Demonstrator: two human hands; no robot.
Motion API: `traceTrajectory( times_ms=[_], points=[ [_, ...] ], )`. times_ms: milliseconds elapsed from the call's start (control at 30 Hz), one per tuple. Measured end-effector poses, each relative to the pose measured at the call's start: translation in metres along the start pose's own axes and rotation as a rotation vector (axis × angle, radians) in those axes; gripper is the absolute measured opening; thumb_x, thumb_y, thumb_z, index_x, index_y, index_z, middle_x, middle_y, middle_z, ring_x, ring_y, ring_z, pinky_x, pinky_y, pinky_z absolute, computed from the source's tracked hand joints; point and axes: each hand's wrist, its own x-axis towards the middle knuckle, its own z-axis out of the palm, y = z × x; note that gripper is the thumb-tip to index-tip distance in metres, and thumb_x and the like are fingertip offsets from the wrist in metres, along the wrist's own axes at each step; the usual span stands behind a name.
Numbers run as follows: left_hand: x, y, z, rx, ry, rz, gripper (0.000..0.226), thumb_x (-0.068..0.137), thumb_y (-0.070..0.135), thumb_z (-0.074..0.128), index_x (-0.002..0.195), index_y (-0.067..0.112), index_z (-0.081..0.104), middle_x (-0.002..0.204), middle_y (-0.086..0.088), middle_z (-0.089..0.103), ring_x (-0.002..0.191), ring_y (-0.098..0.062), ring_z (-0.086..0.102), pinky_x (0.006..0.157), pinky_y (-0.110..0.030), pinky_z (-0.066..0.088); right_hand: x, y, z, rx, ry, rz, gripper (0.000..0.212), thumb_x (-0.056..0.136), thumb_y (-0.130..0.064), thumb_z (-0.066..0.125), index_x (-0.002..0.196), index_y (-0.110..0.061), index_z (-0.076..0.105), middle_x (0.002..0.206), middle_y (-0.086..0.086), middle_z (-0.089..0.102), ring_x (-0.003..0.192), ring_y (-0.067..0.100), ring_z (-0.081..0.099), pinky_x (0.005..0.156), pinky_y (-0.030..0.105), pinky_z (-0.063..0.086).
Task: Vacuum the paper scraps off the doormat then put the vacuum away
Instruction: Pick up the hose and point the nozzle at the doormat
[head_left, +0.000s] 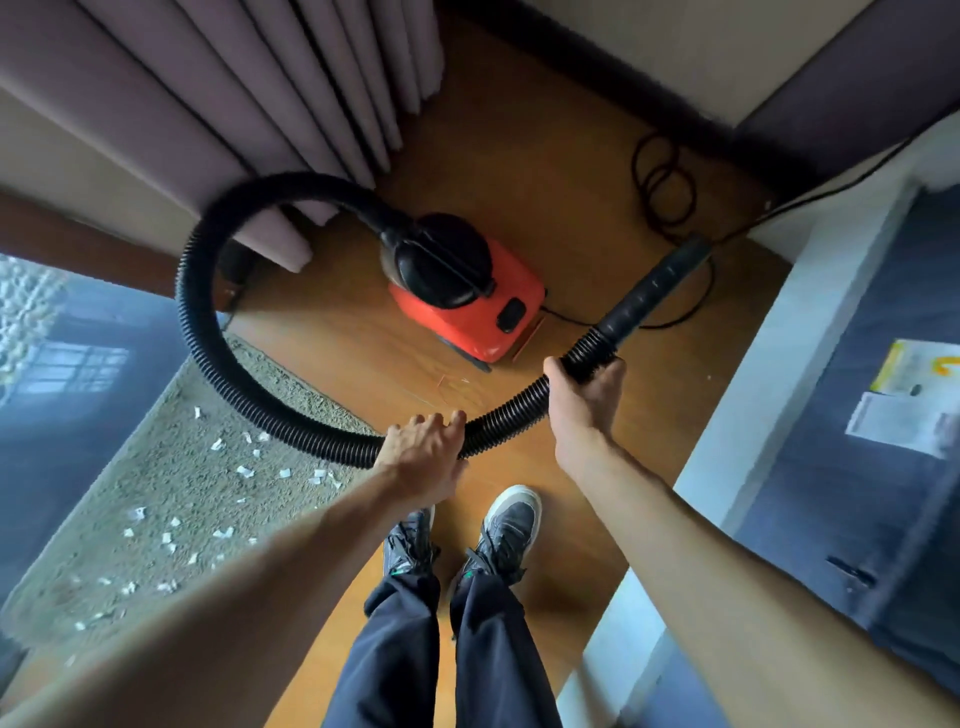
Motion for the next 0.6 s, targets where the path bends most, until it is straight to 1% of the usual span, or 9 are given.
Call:
traceTrajectory(
  times_ms=[100, 133, 200, 267, 367, 433, 533, 567, 600],
  points=[
    [-0.023, 0.009, -0.028, -0.047, 0.156, -0.015, 0.060, 0.099, 0.041, 0.051, 0.144, 0.011, 0.026, 0.118, -0.010, 0.054, 0.101, -0.024, 0.057, 0.076, -0.035, 0.054, -0.022, -0.042, -0.008, -0.031, -0.085, -0.138, 0.065, 0.091, -0.022, 0.067, 0.144, -0.009, 0.032, 0.128, 0.003, 0.047, 0.114, 0.020, 0.052, 0.099, 0.024, 0.039],
    [-0.031, 0.011, -0.035, -0.069, 0.217, -0.022, 0.059, 0.098, 0.041, 0.051, 0.143, 0.012, 0.028, 0.118, -0.009, 0.054, 0.102, -0.024, 0.057, 0.073, -0.035, 0.052, -0.028, -0.055, -0.008, -0.050, -0.110, -0.179, 0.064, 0.091, -0.023, 0.067, 0.143, -0.009, 0.032, 0.126, 0.001, 0.046, 0.110, 0.017, 0.051, 0.098, 0.023, 0.039],
    [-0.046, 0.013, -0.045, -0.108, 0.329, -0.064, 0.051, 0.097, 0.043, 0.050, 0.136, 0.013, 0.036, 0.117, -0.007, 0.055, 0.105, -0.025, 0.055, 0.072, -0.036, 0.050, -0.041, -0.075, -0.004, -0.075, -0.141, -0.268, 0.057, 0.091, -0.027, 0.067, 0.135, -0.009, 0.036, 0.119, -0.001, 0.051, 0.106, 0.018, 0.054, 0.096, 0.026, 0.043],
    [-0.059, 0.010, -0.052, -0.128, 0.415, -0.138, 0.046, 0.095, 0.046, 0.049, 0.129, 0.015, 0.042, 0.116, -0.006, 0.055, 0.108, -0.027, 0.053, 0.075, -0.039, 0.050, -0.053, -0.089, 0.006, -0.121, -0.170, -0.352, 0.055, 0.090, -0.032, 0.067, 0.130, -0.006, 0.038, 0.122, 0.008, 0.054, 0.109, 0.023, 0.057, 0.096, 0.032, 0.046],
    [-0.072, -0.004, -0.053, -0.171, 0.486, -0.238, 0.044, 0.094, 0.048, 0.048, 0.125, 0.018, 0.044, 0.114, -0.008, 0.051, 0.105, -0.030, 0.050, 0.075, -0.041, 0.049, -0.074, -0.103, 0.023, -0.169, -0.222, -0.459, 0.053, 0.093, -0.033, 0.064, 0.129, -0.004, 0.039, 0.123, 0.008, 0.052, 0.107, 0.018, 0.054, 0.094, 0.027, 0.045],
    [-0.080, -0.017, -0.050, -0.211, 0.541, -0.280, 0.042, 0.093, 0.047, 0.051, 0.121, 0.017, 0.047, 0.110, -0.011, 0.049, 0.100, -0.031, 0.051, 0.073, -0.043, 0.049, -0.086, -0.105, 0.035, -0.191, -0.248, -0.516, 0.052, 0.093, -0.033, 0.063, 0.128, -0.003, 0.039, 0.120, 0.007, 0.052, 0.105, 0.019, 0.053, 0.093, 0.029, 0.046],
    [-0.095, -0.033, -0.039, -0.324, 0.569, -0.296, 0.040, 0.091, 0.044, 0.056, 0.116, 0.014, 0.049, 0.105, -0.013, 0.050, 0.093, -0.034, 0.052, 0.075, -0.044, 0.050, -0.105, -0.101, 0.052, -0.226, -0.315, -0.564, 0.051, 0.090, -0.040, 0.062, 0.126, -0.011, 0.040, 0.123, 0.009, 0.054, 0.109, 0.023, 0.057, 0.094, 0.042, 0.051],
    [-0.101, -0.038, -0.037, -0.372, 0.561, -0.286, 0.040, 0.091, 0.043, 0.057, 0.117, 0.014, 0.049, 0.104, -0.013, 0.051, 0.091, -0.034, 0.053, 0.076, -0.044, 0.050, -0.113, -0.101, 0.057, -0.222, -0.350, -0.584, 0.050, 0.090, -0.037, 0.062, 0.126, -0.011, 0.040, 0.124, 0.010, 0.056, 0.108, 0.022, 0.059, 0.093, 0.042, 0.053],
    [-0.106, -0.043, -0.035, -0.424, 0.553, -0.269, 0.040, 0.091, 0.042, 0.058, 0.118, 0.014, 0.048, 0.103, -0.013, 0.052, 0.089, -0.035, 0.055, 0.077, -0.044, 0.049, -0.120, -0.101, 0.062, -0.232, -0.388, -0.609, 0.048, 0.090, -0.033, 0.062, 0.126, -0.010, 0.040, 0.123, 0.009, 0.058, 0.106, 0.019, 0.060, 0.093, 0.037, 0.053]
  ],
)
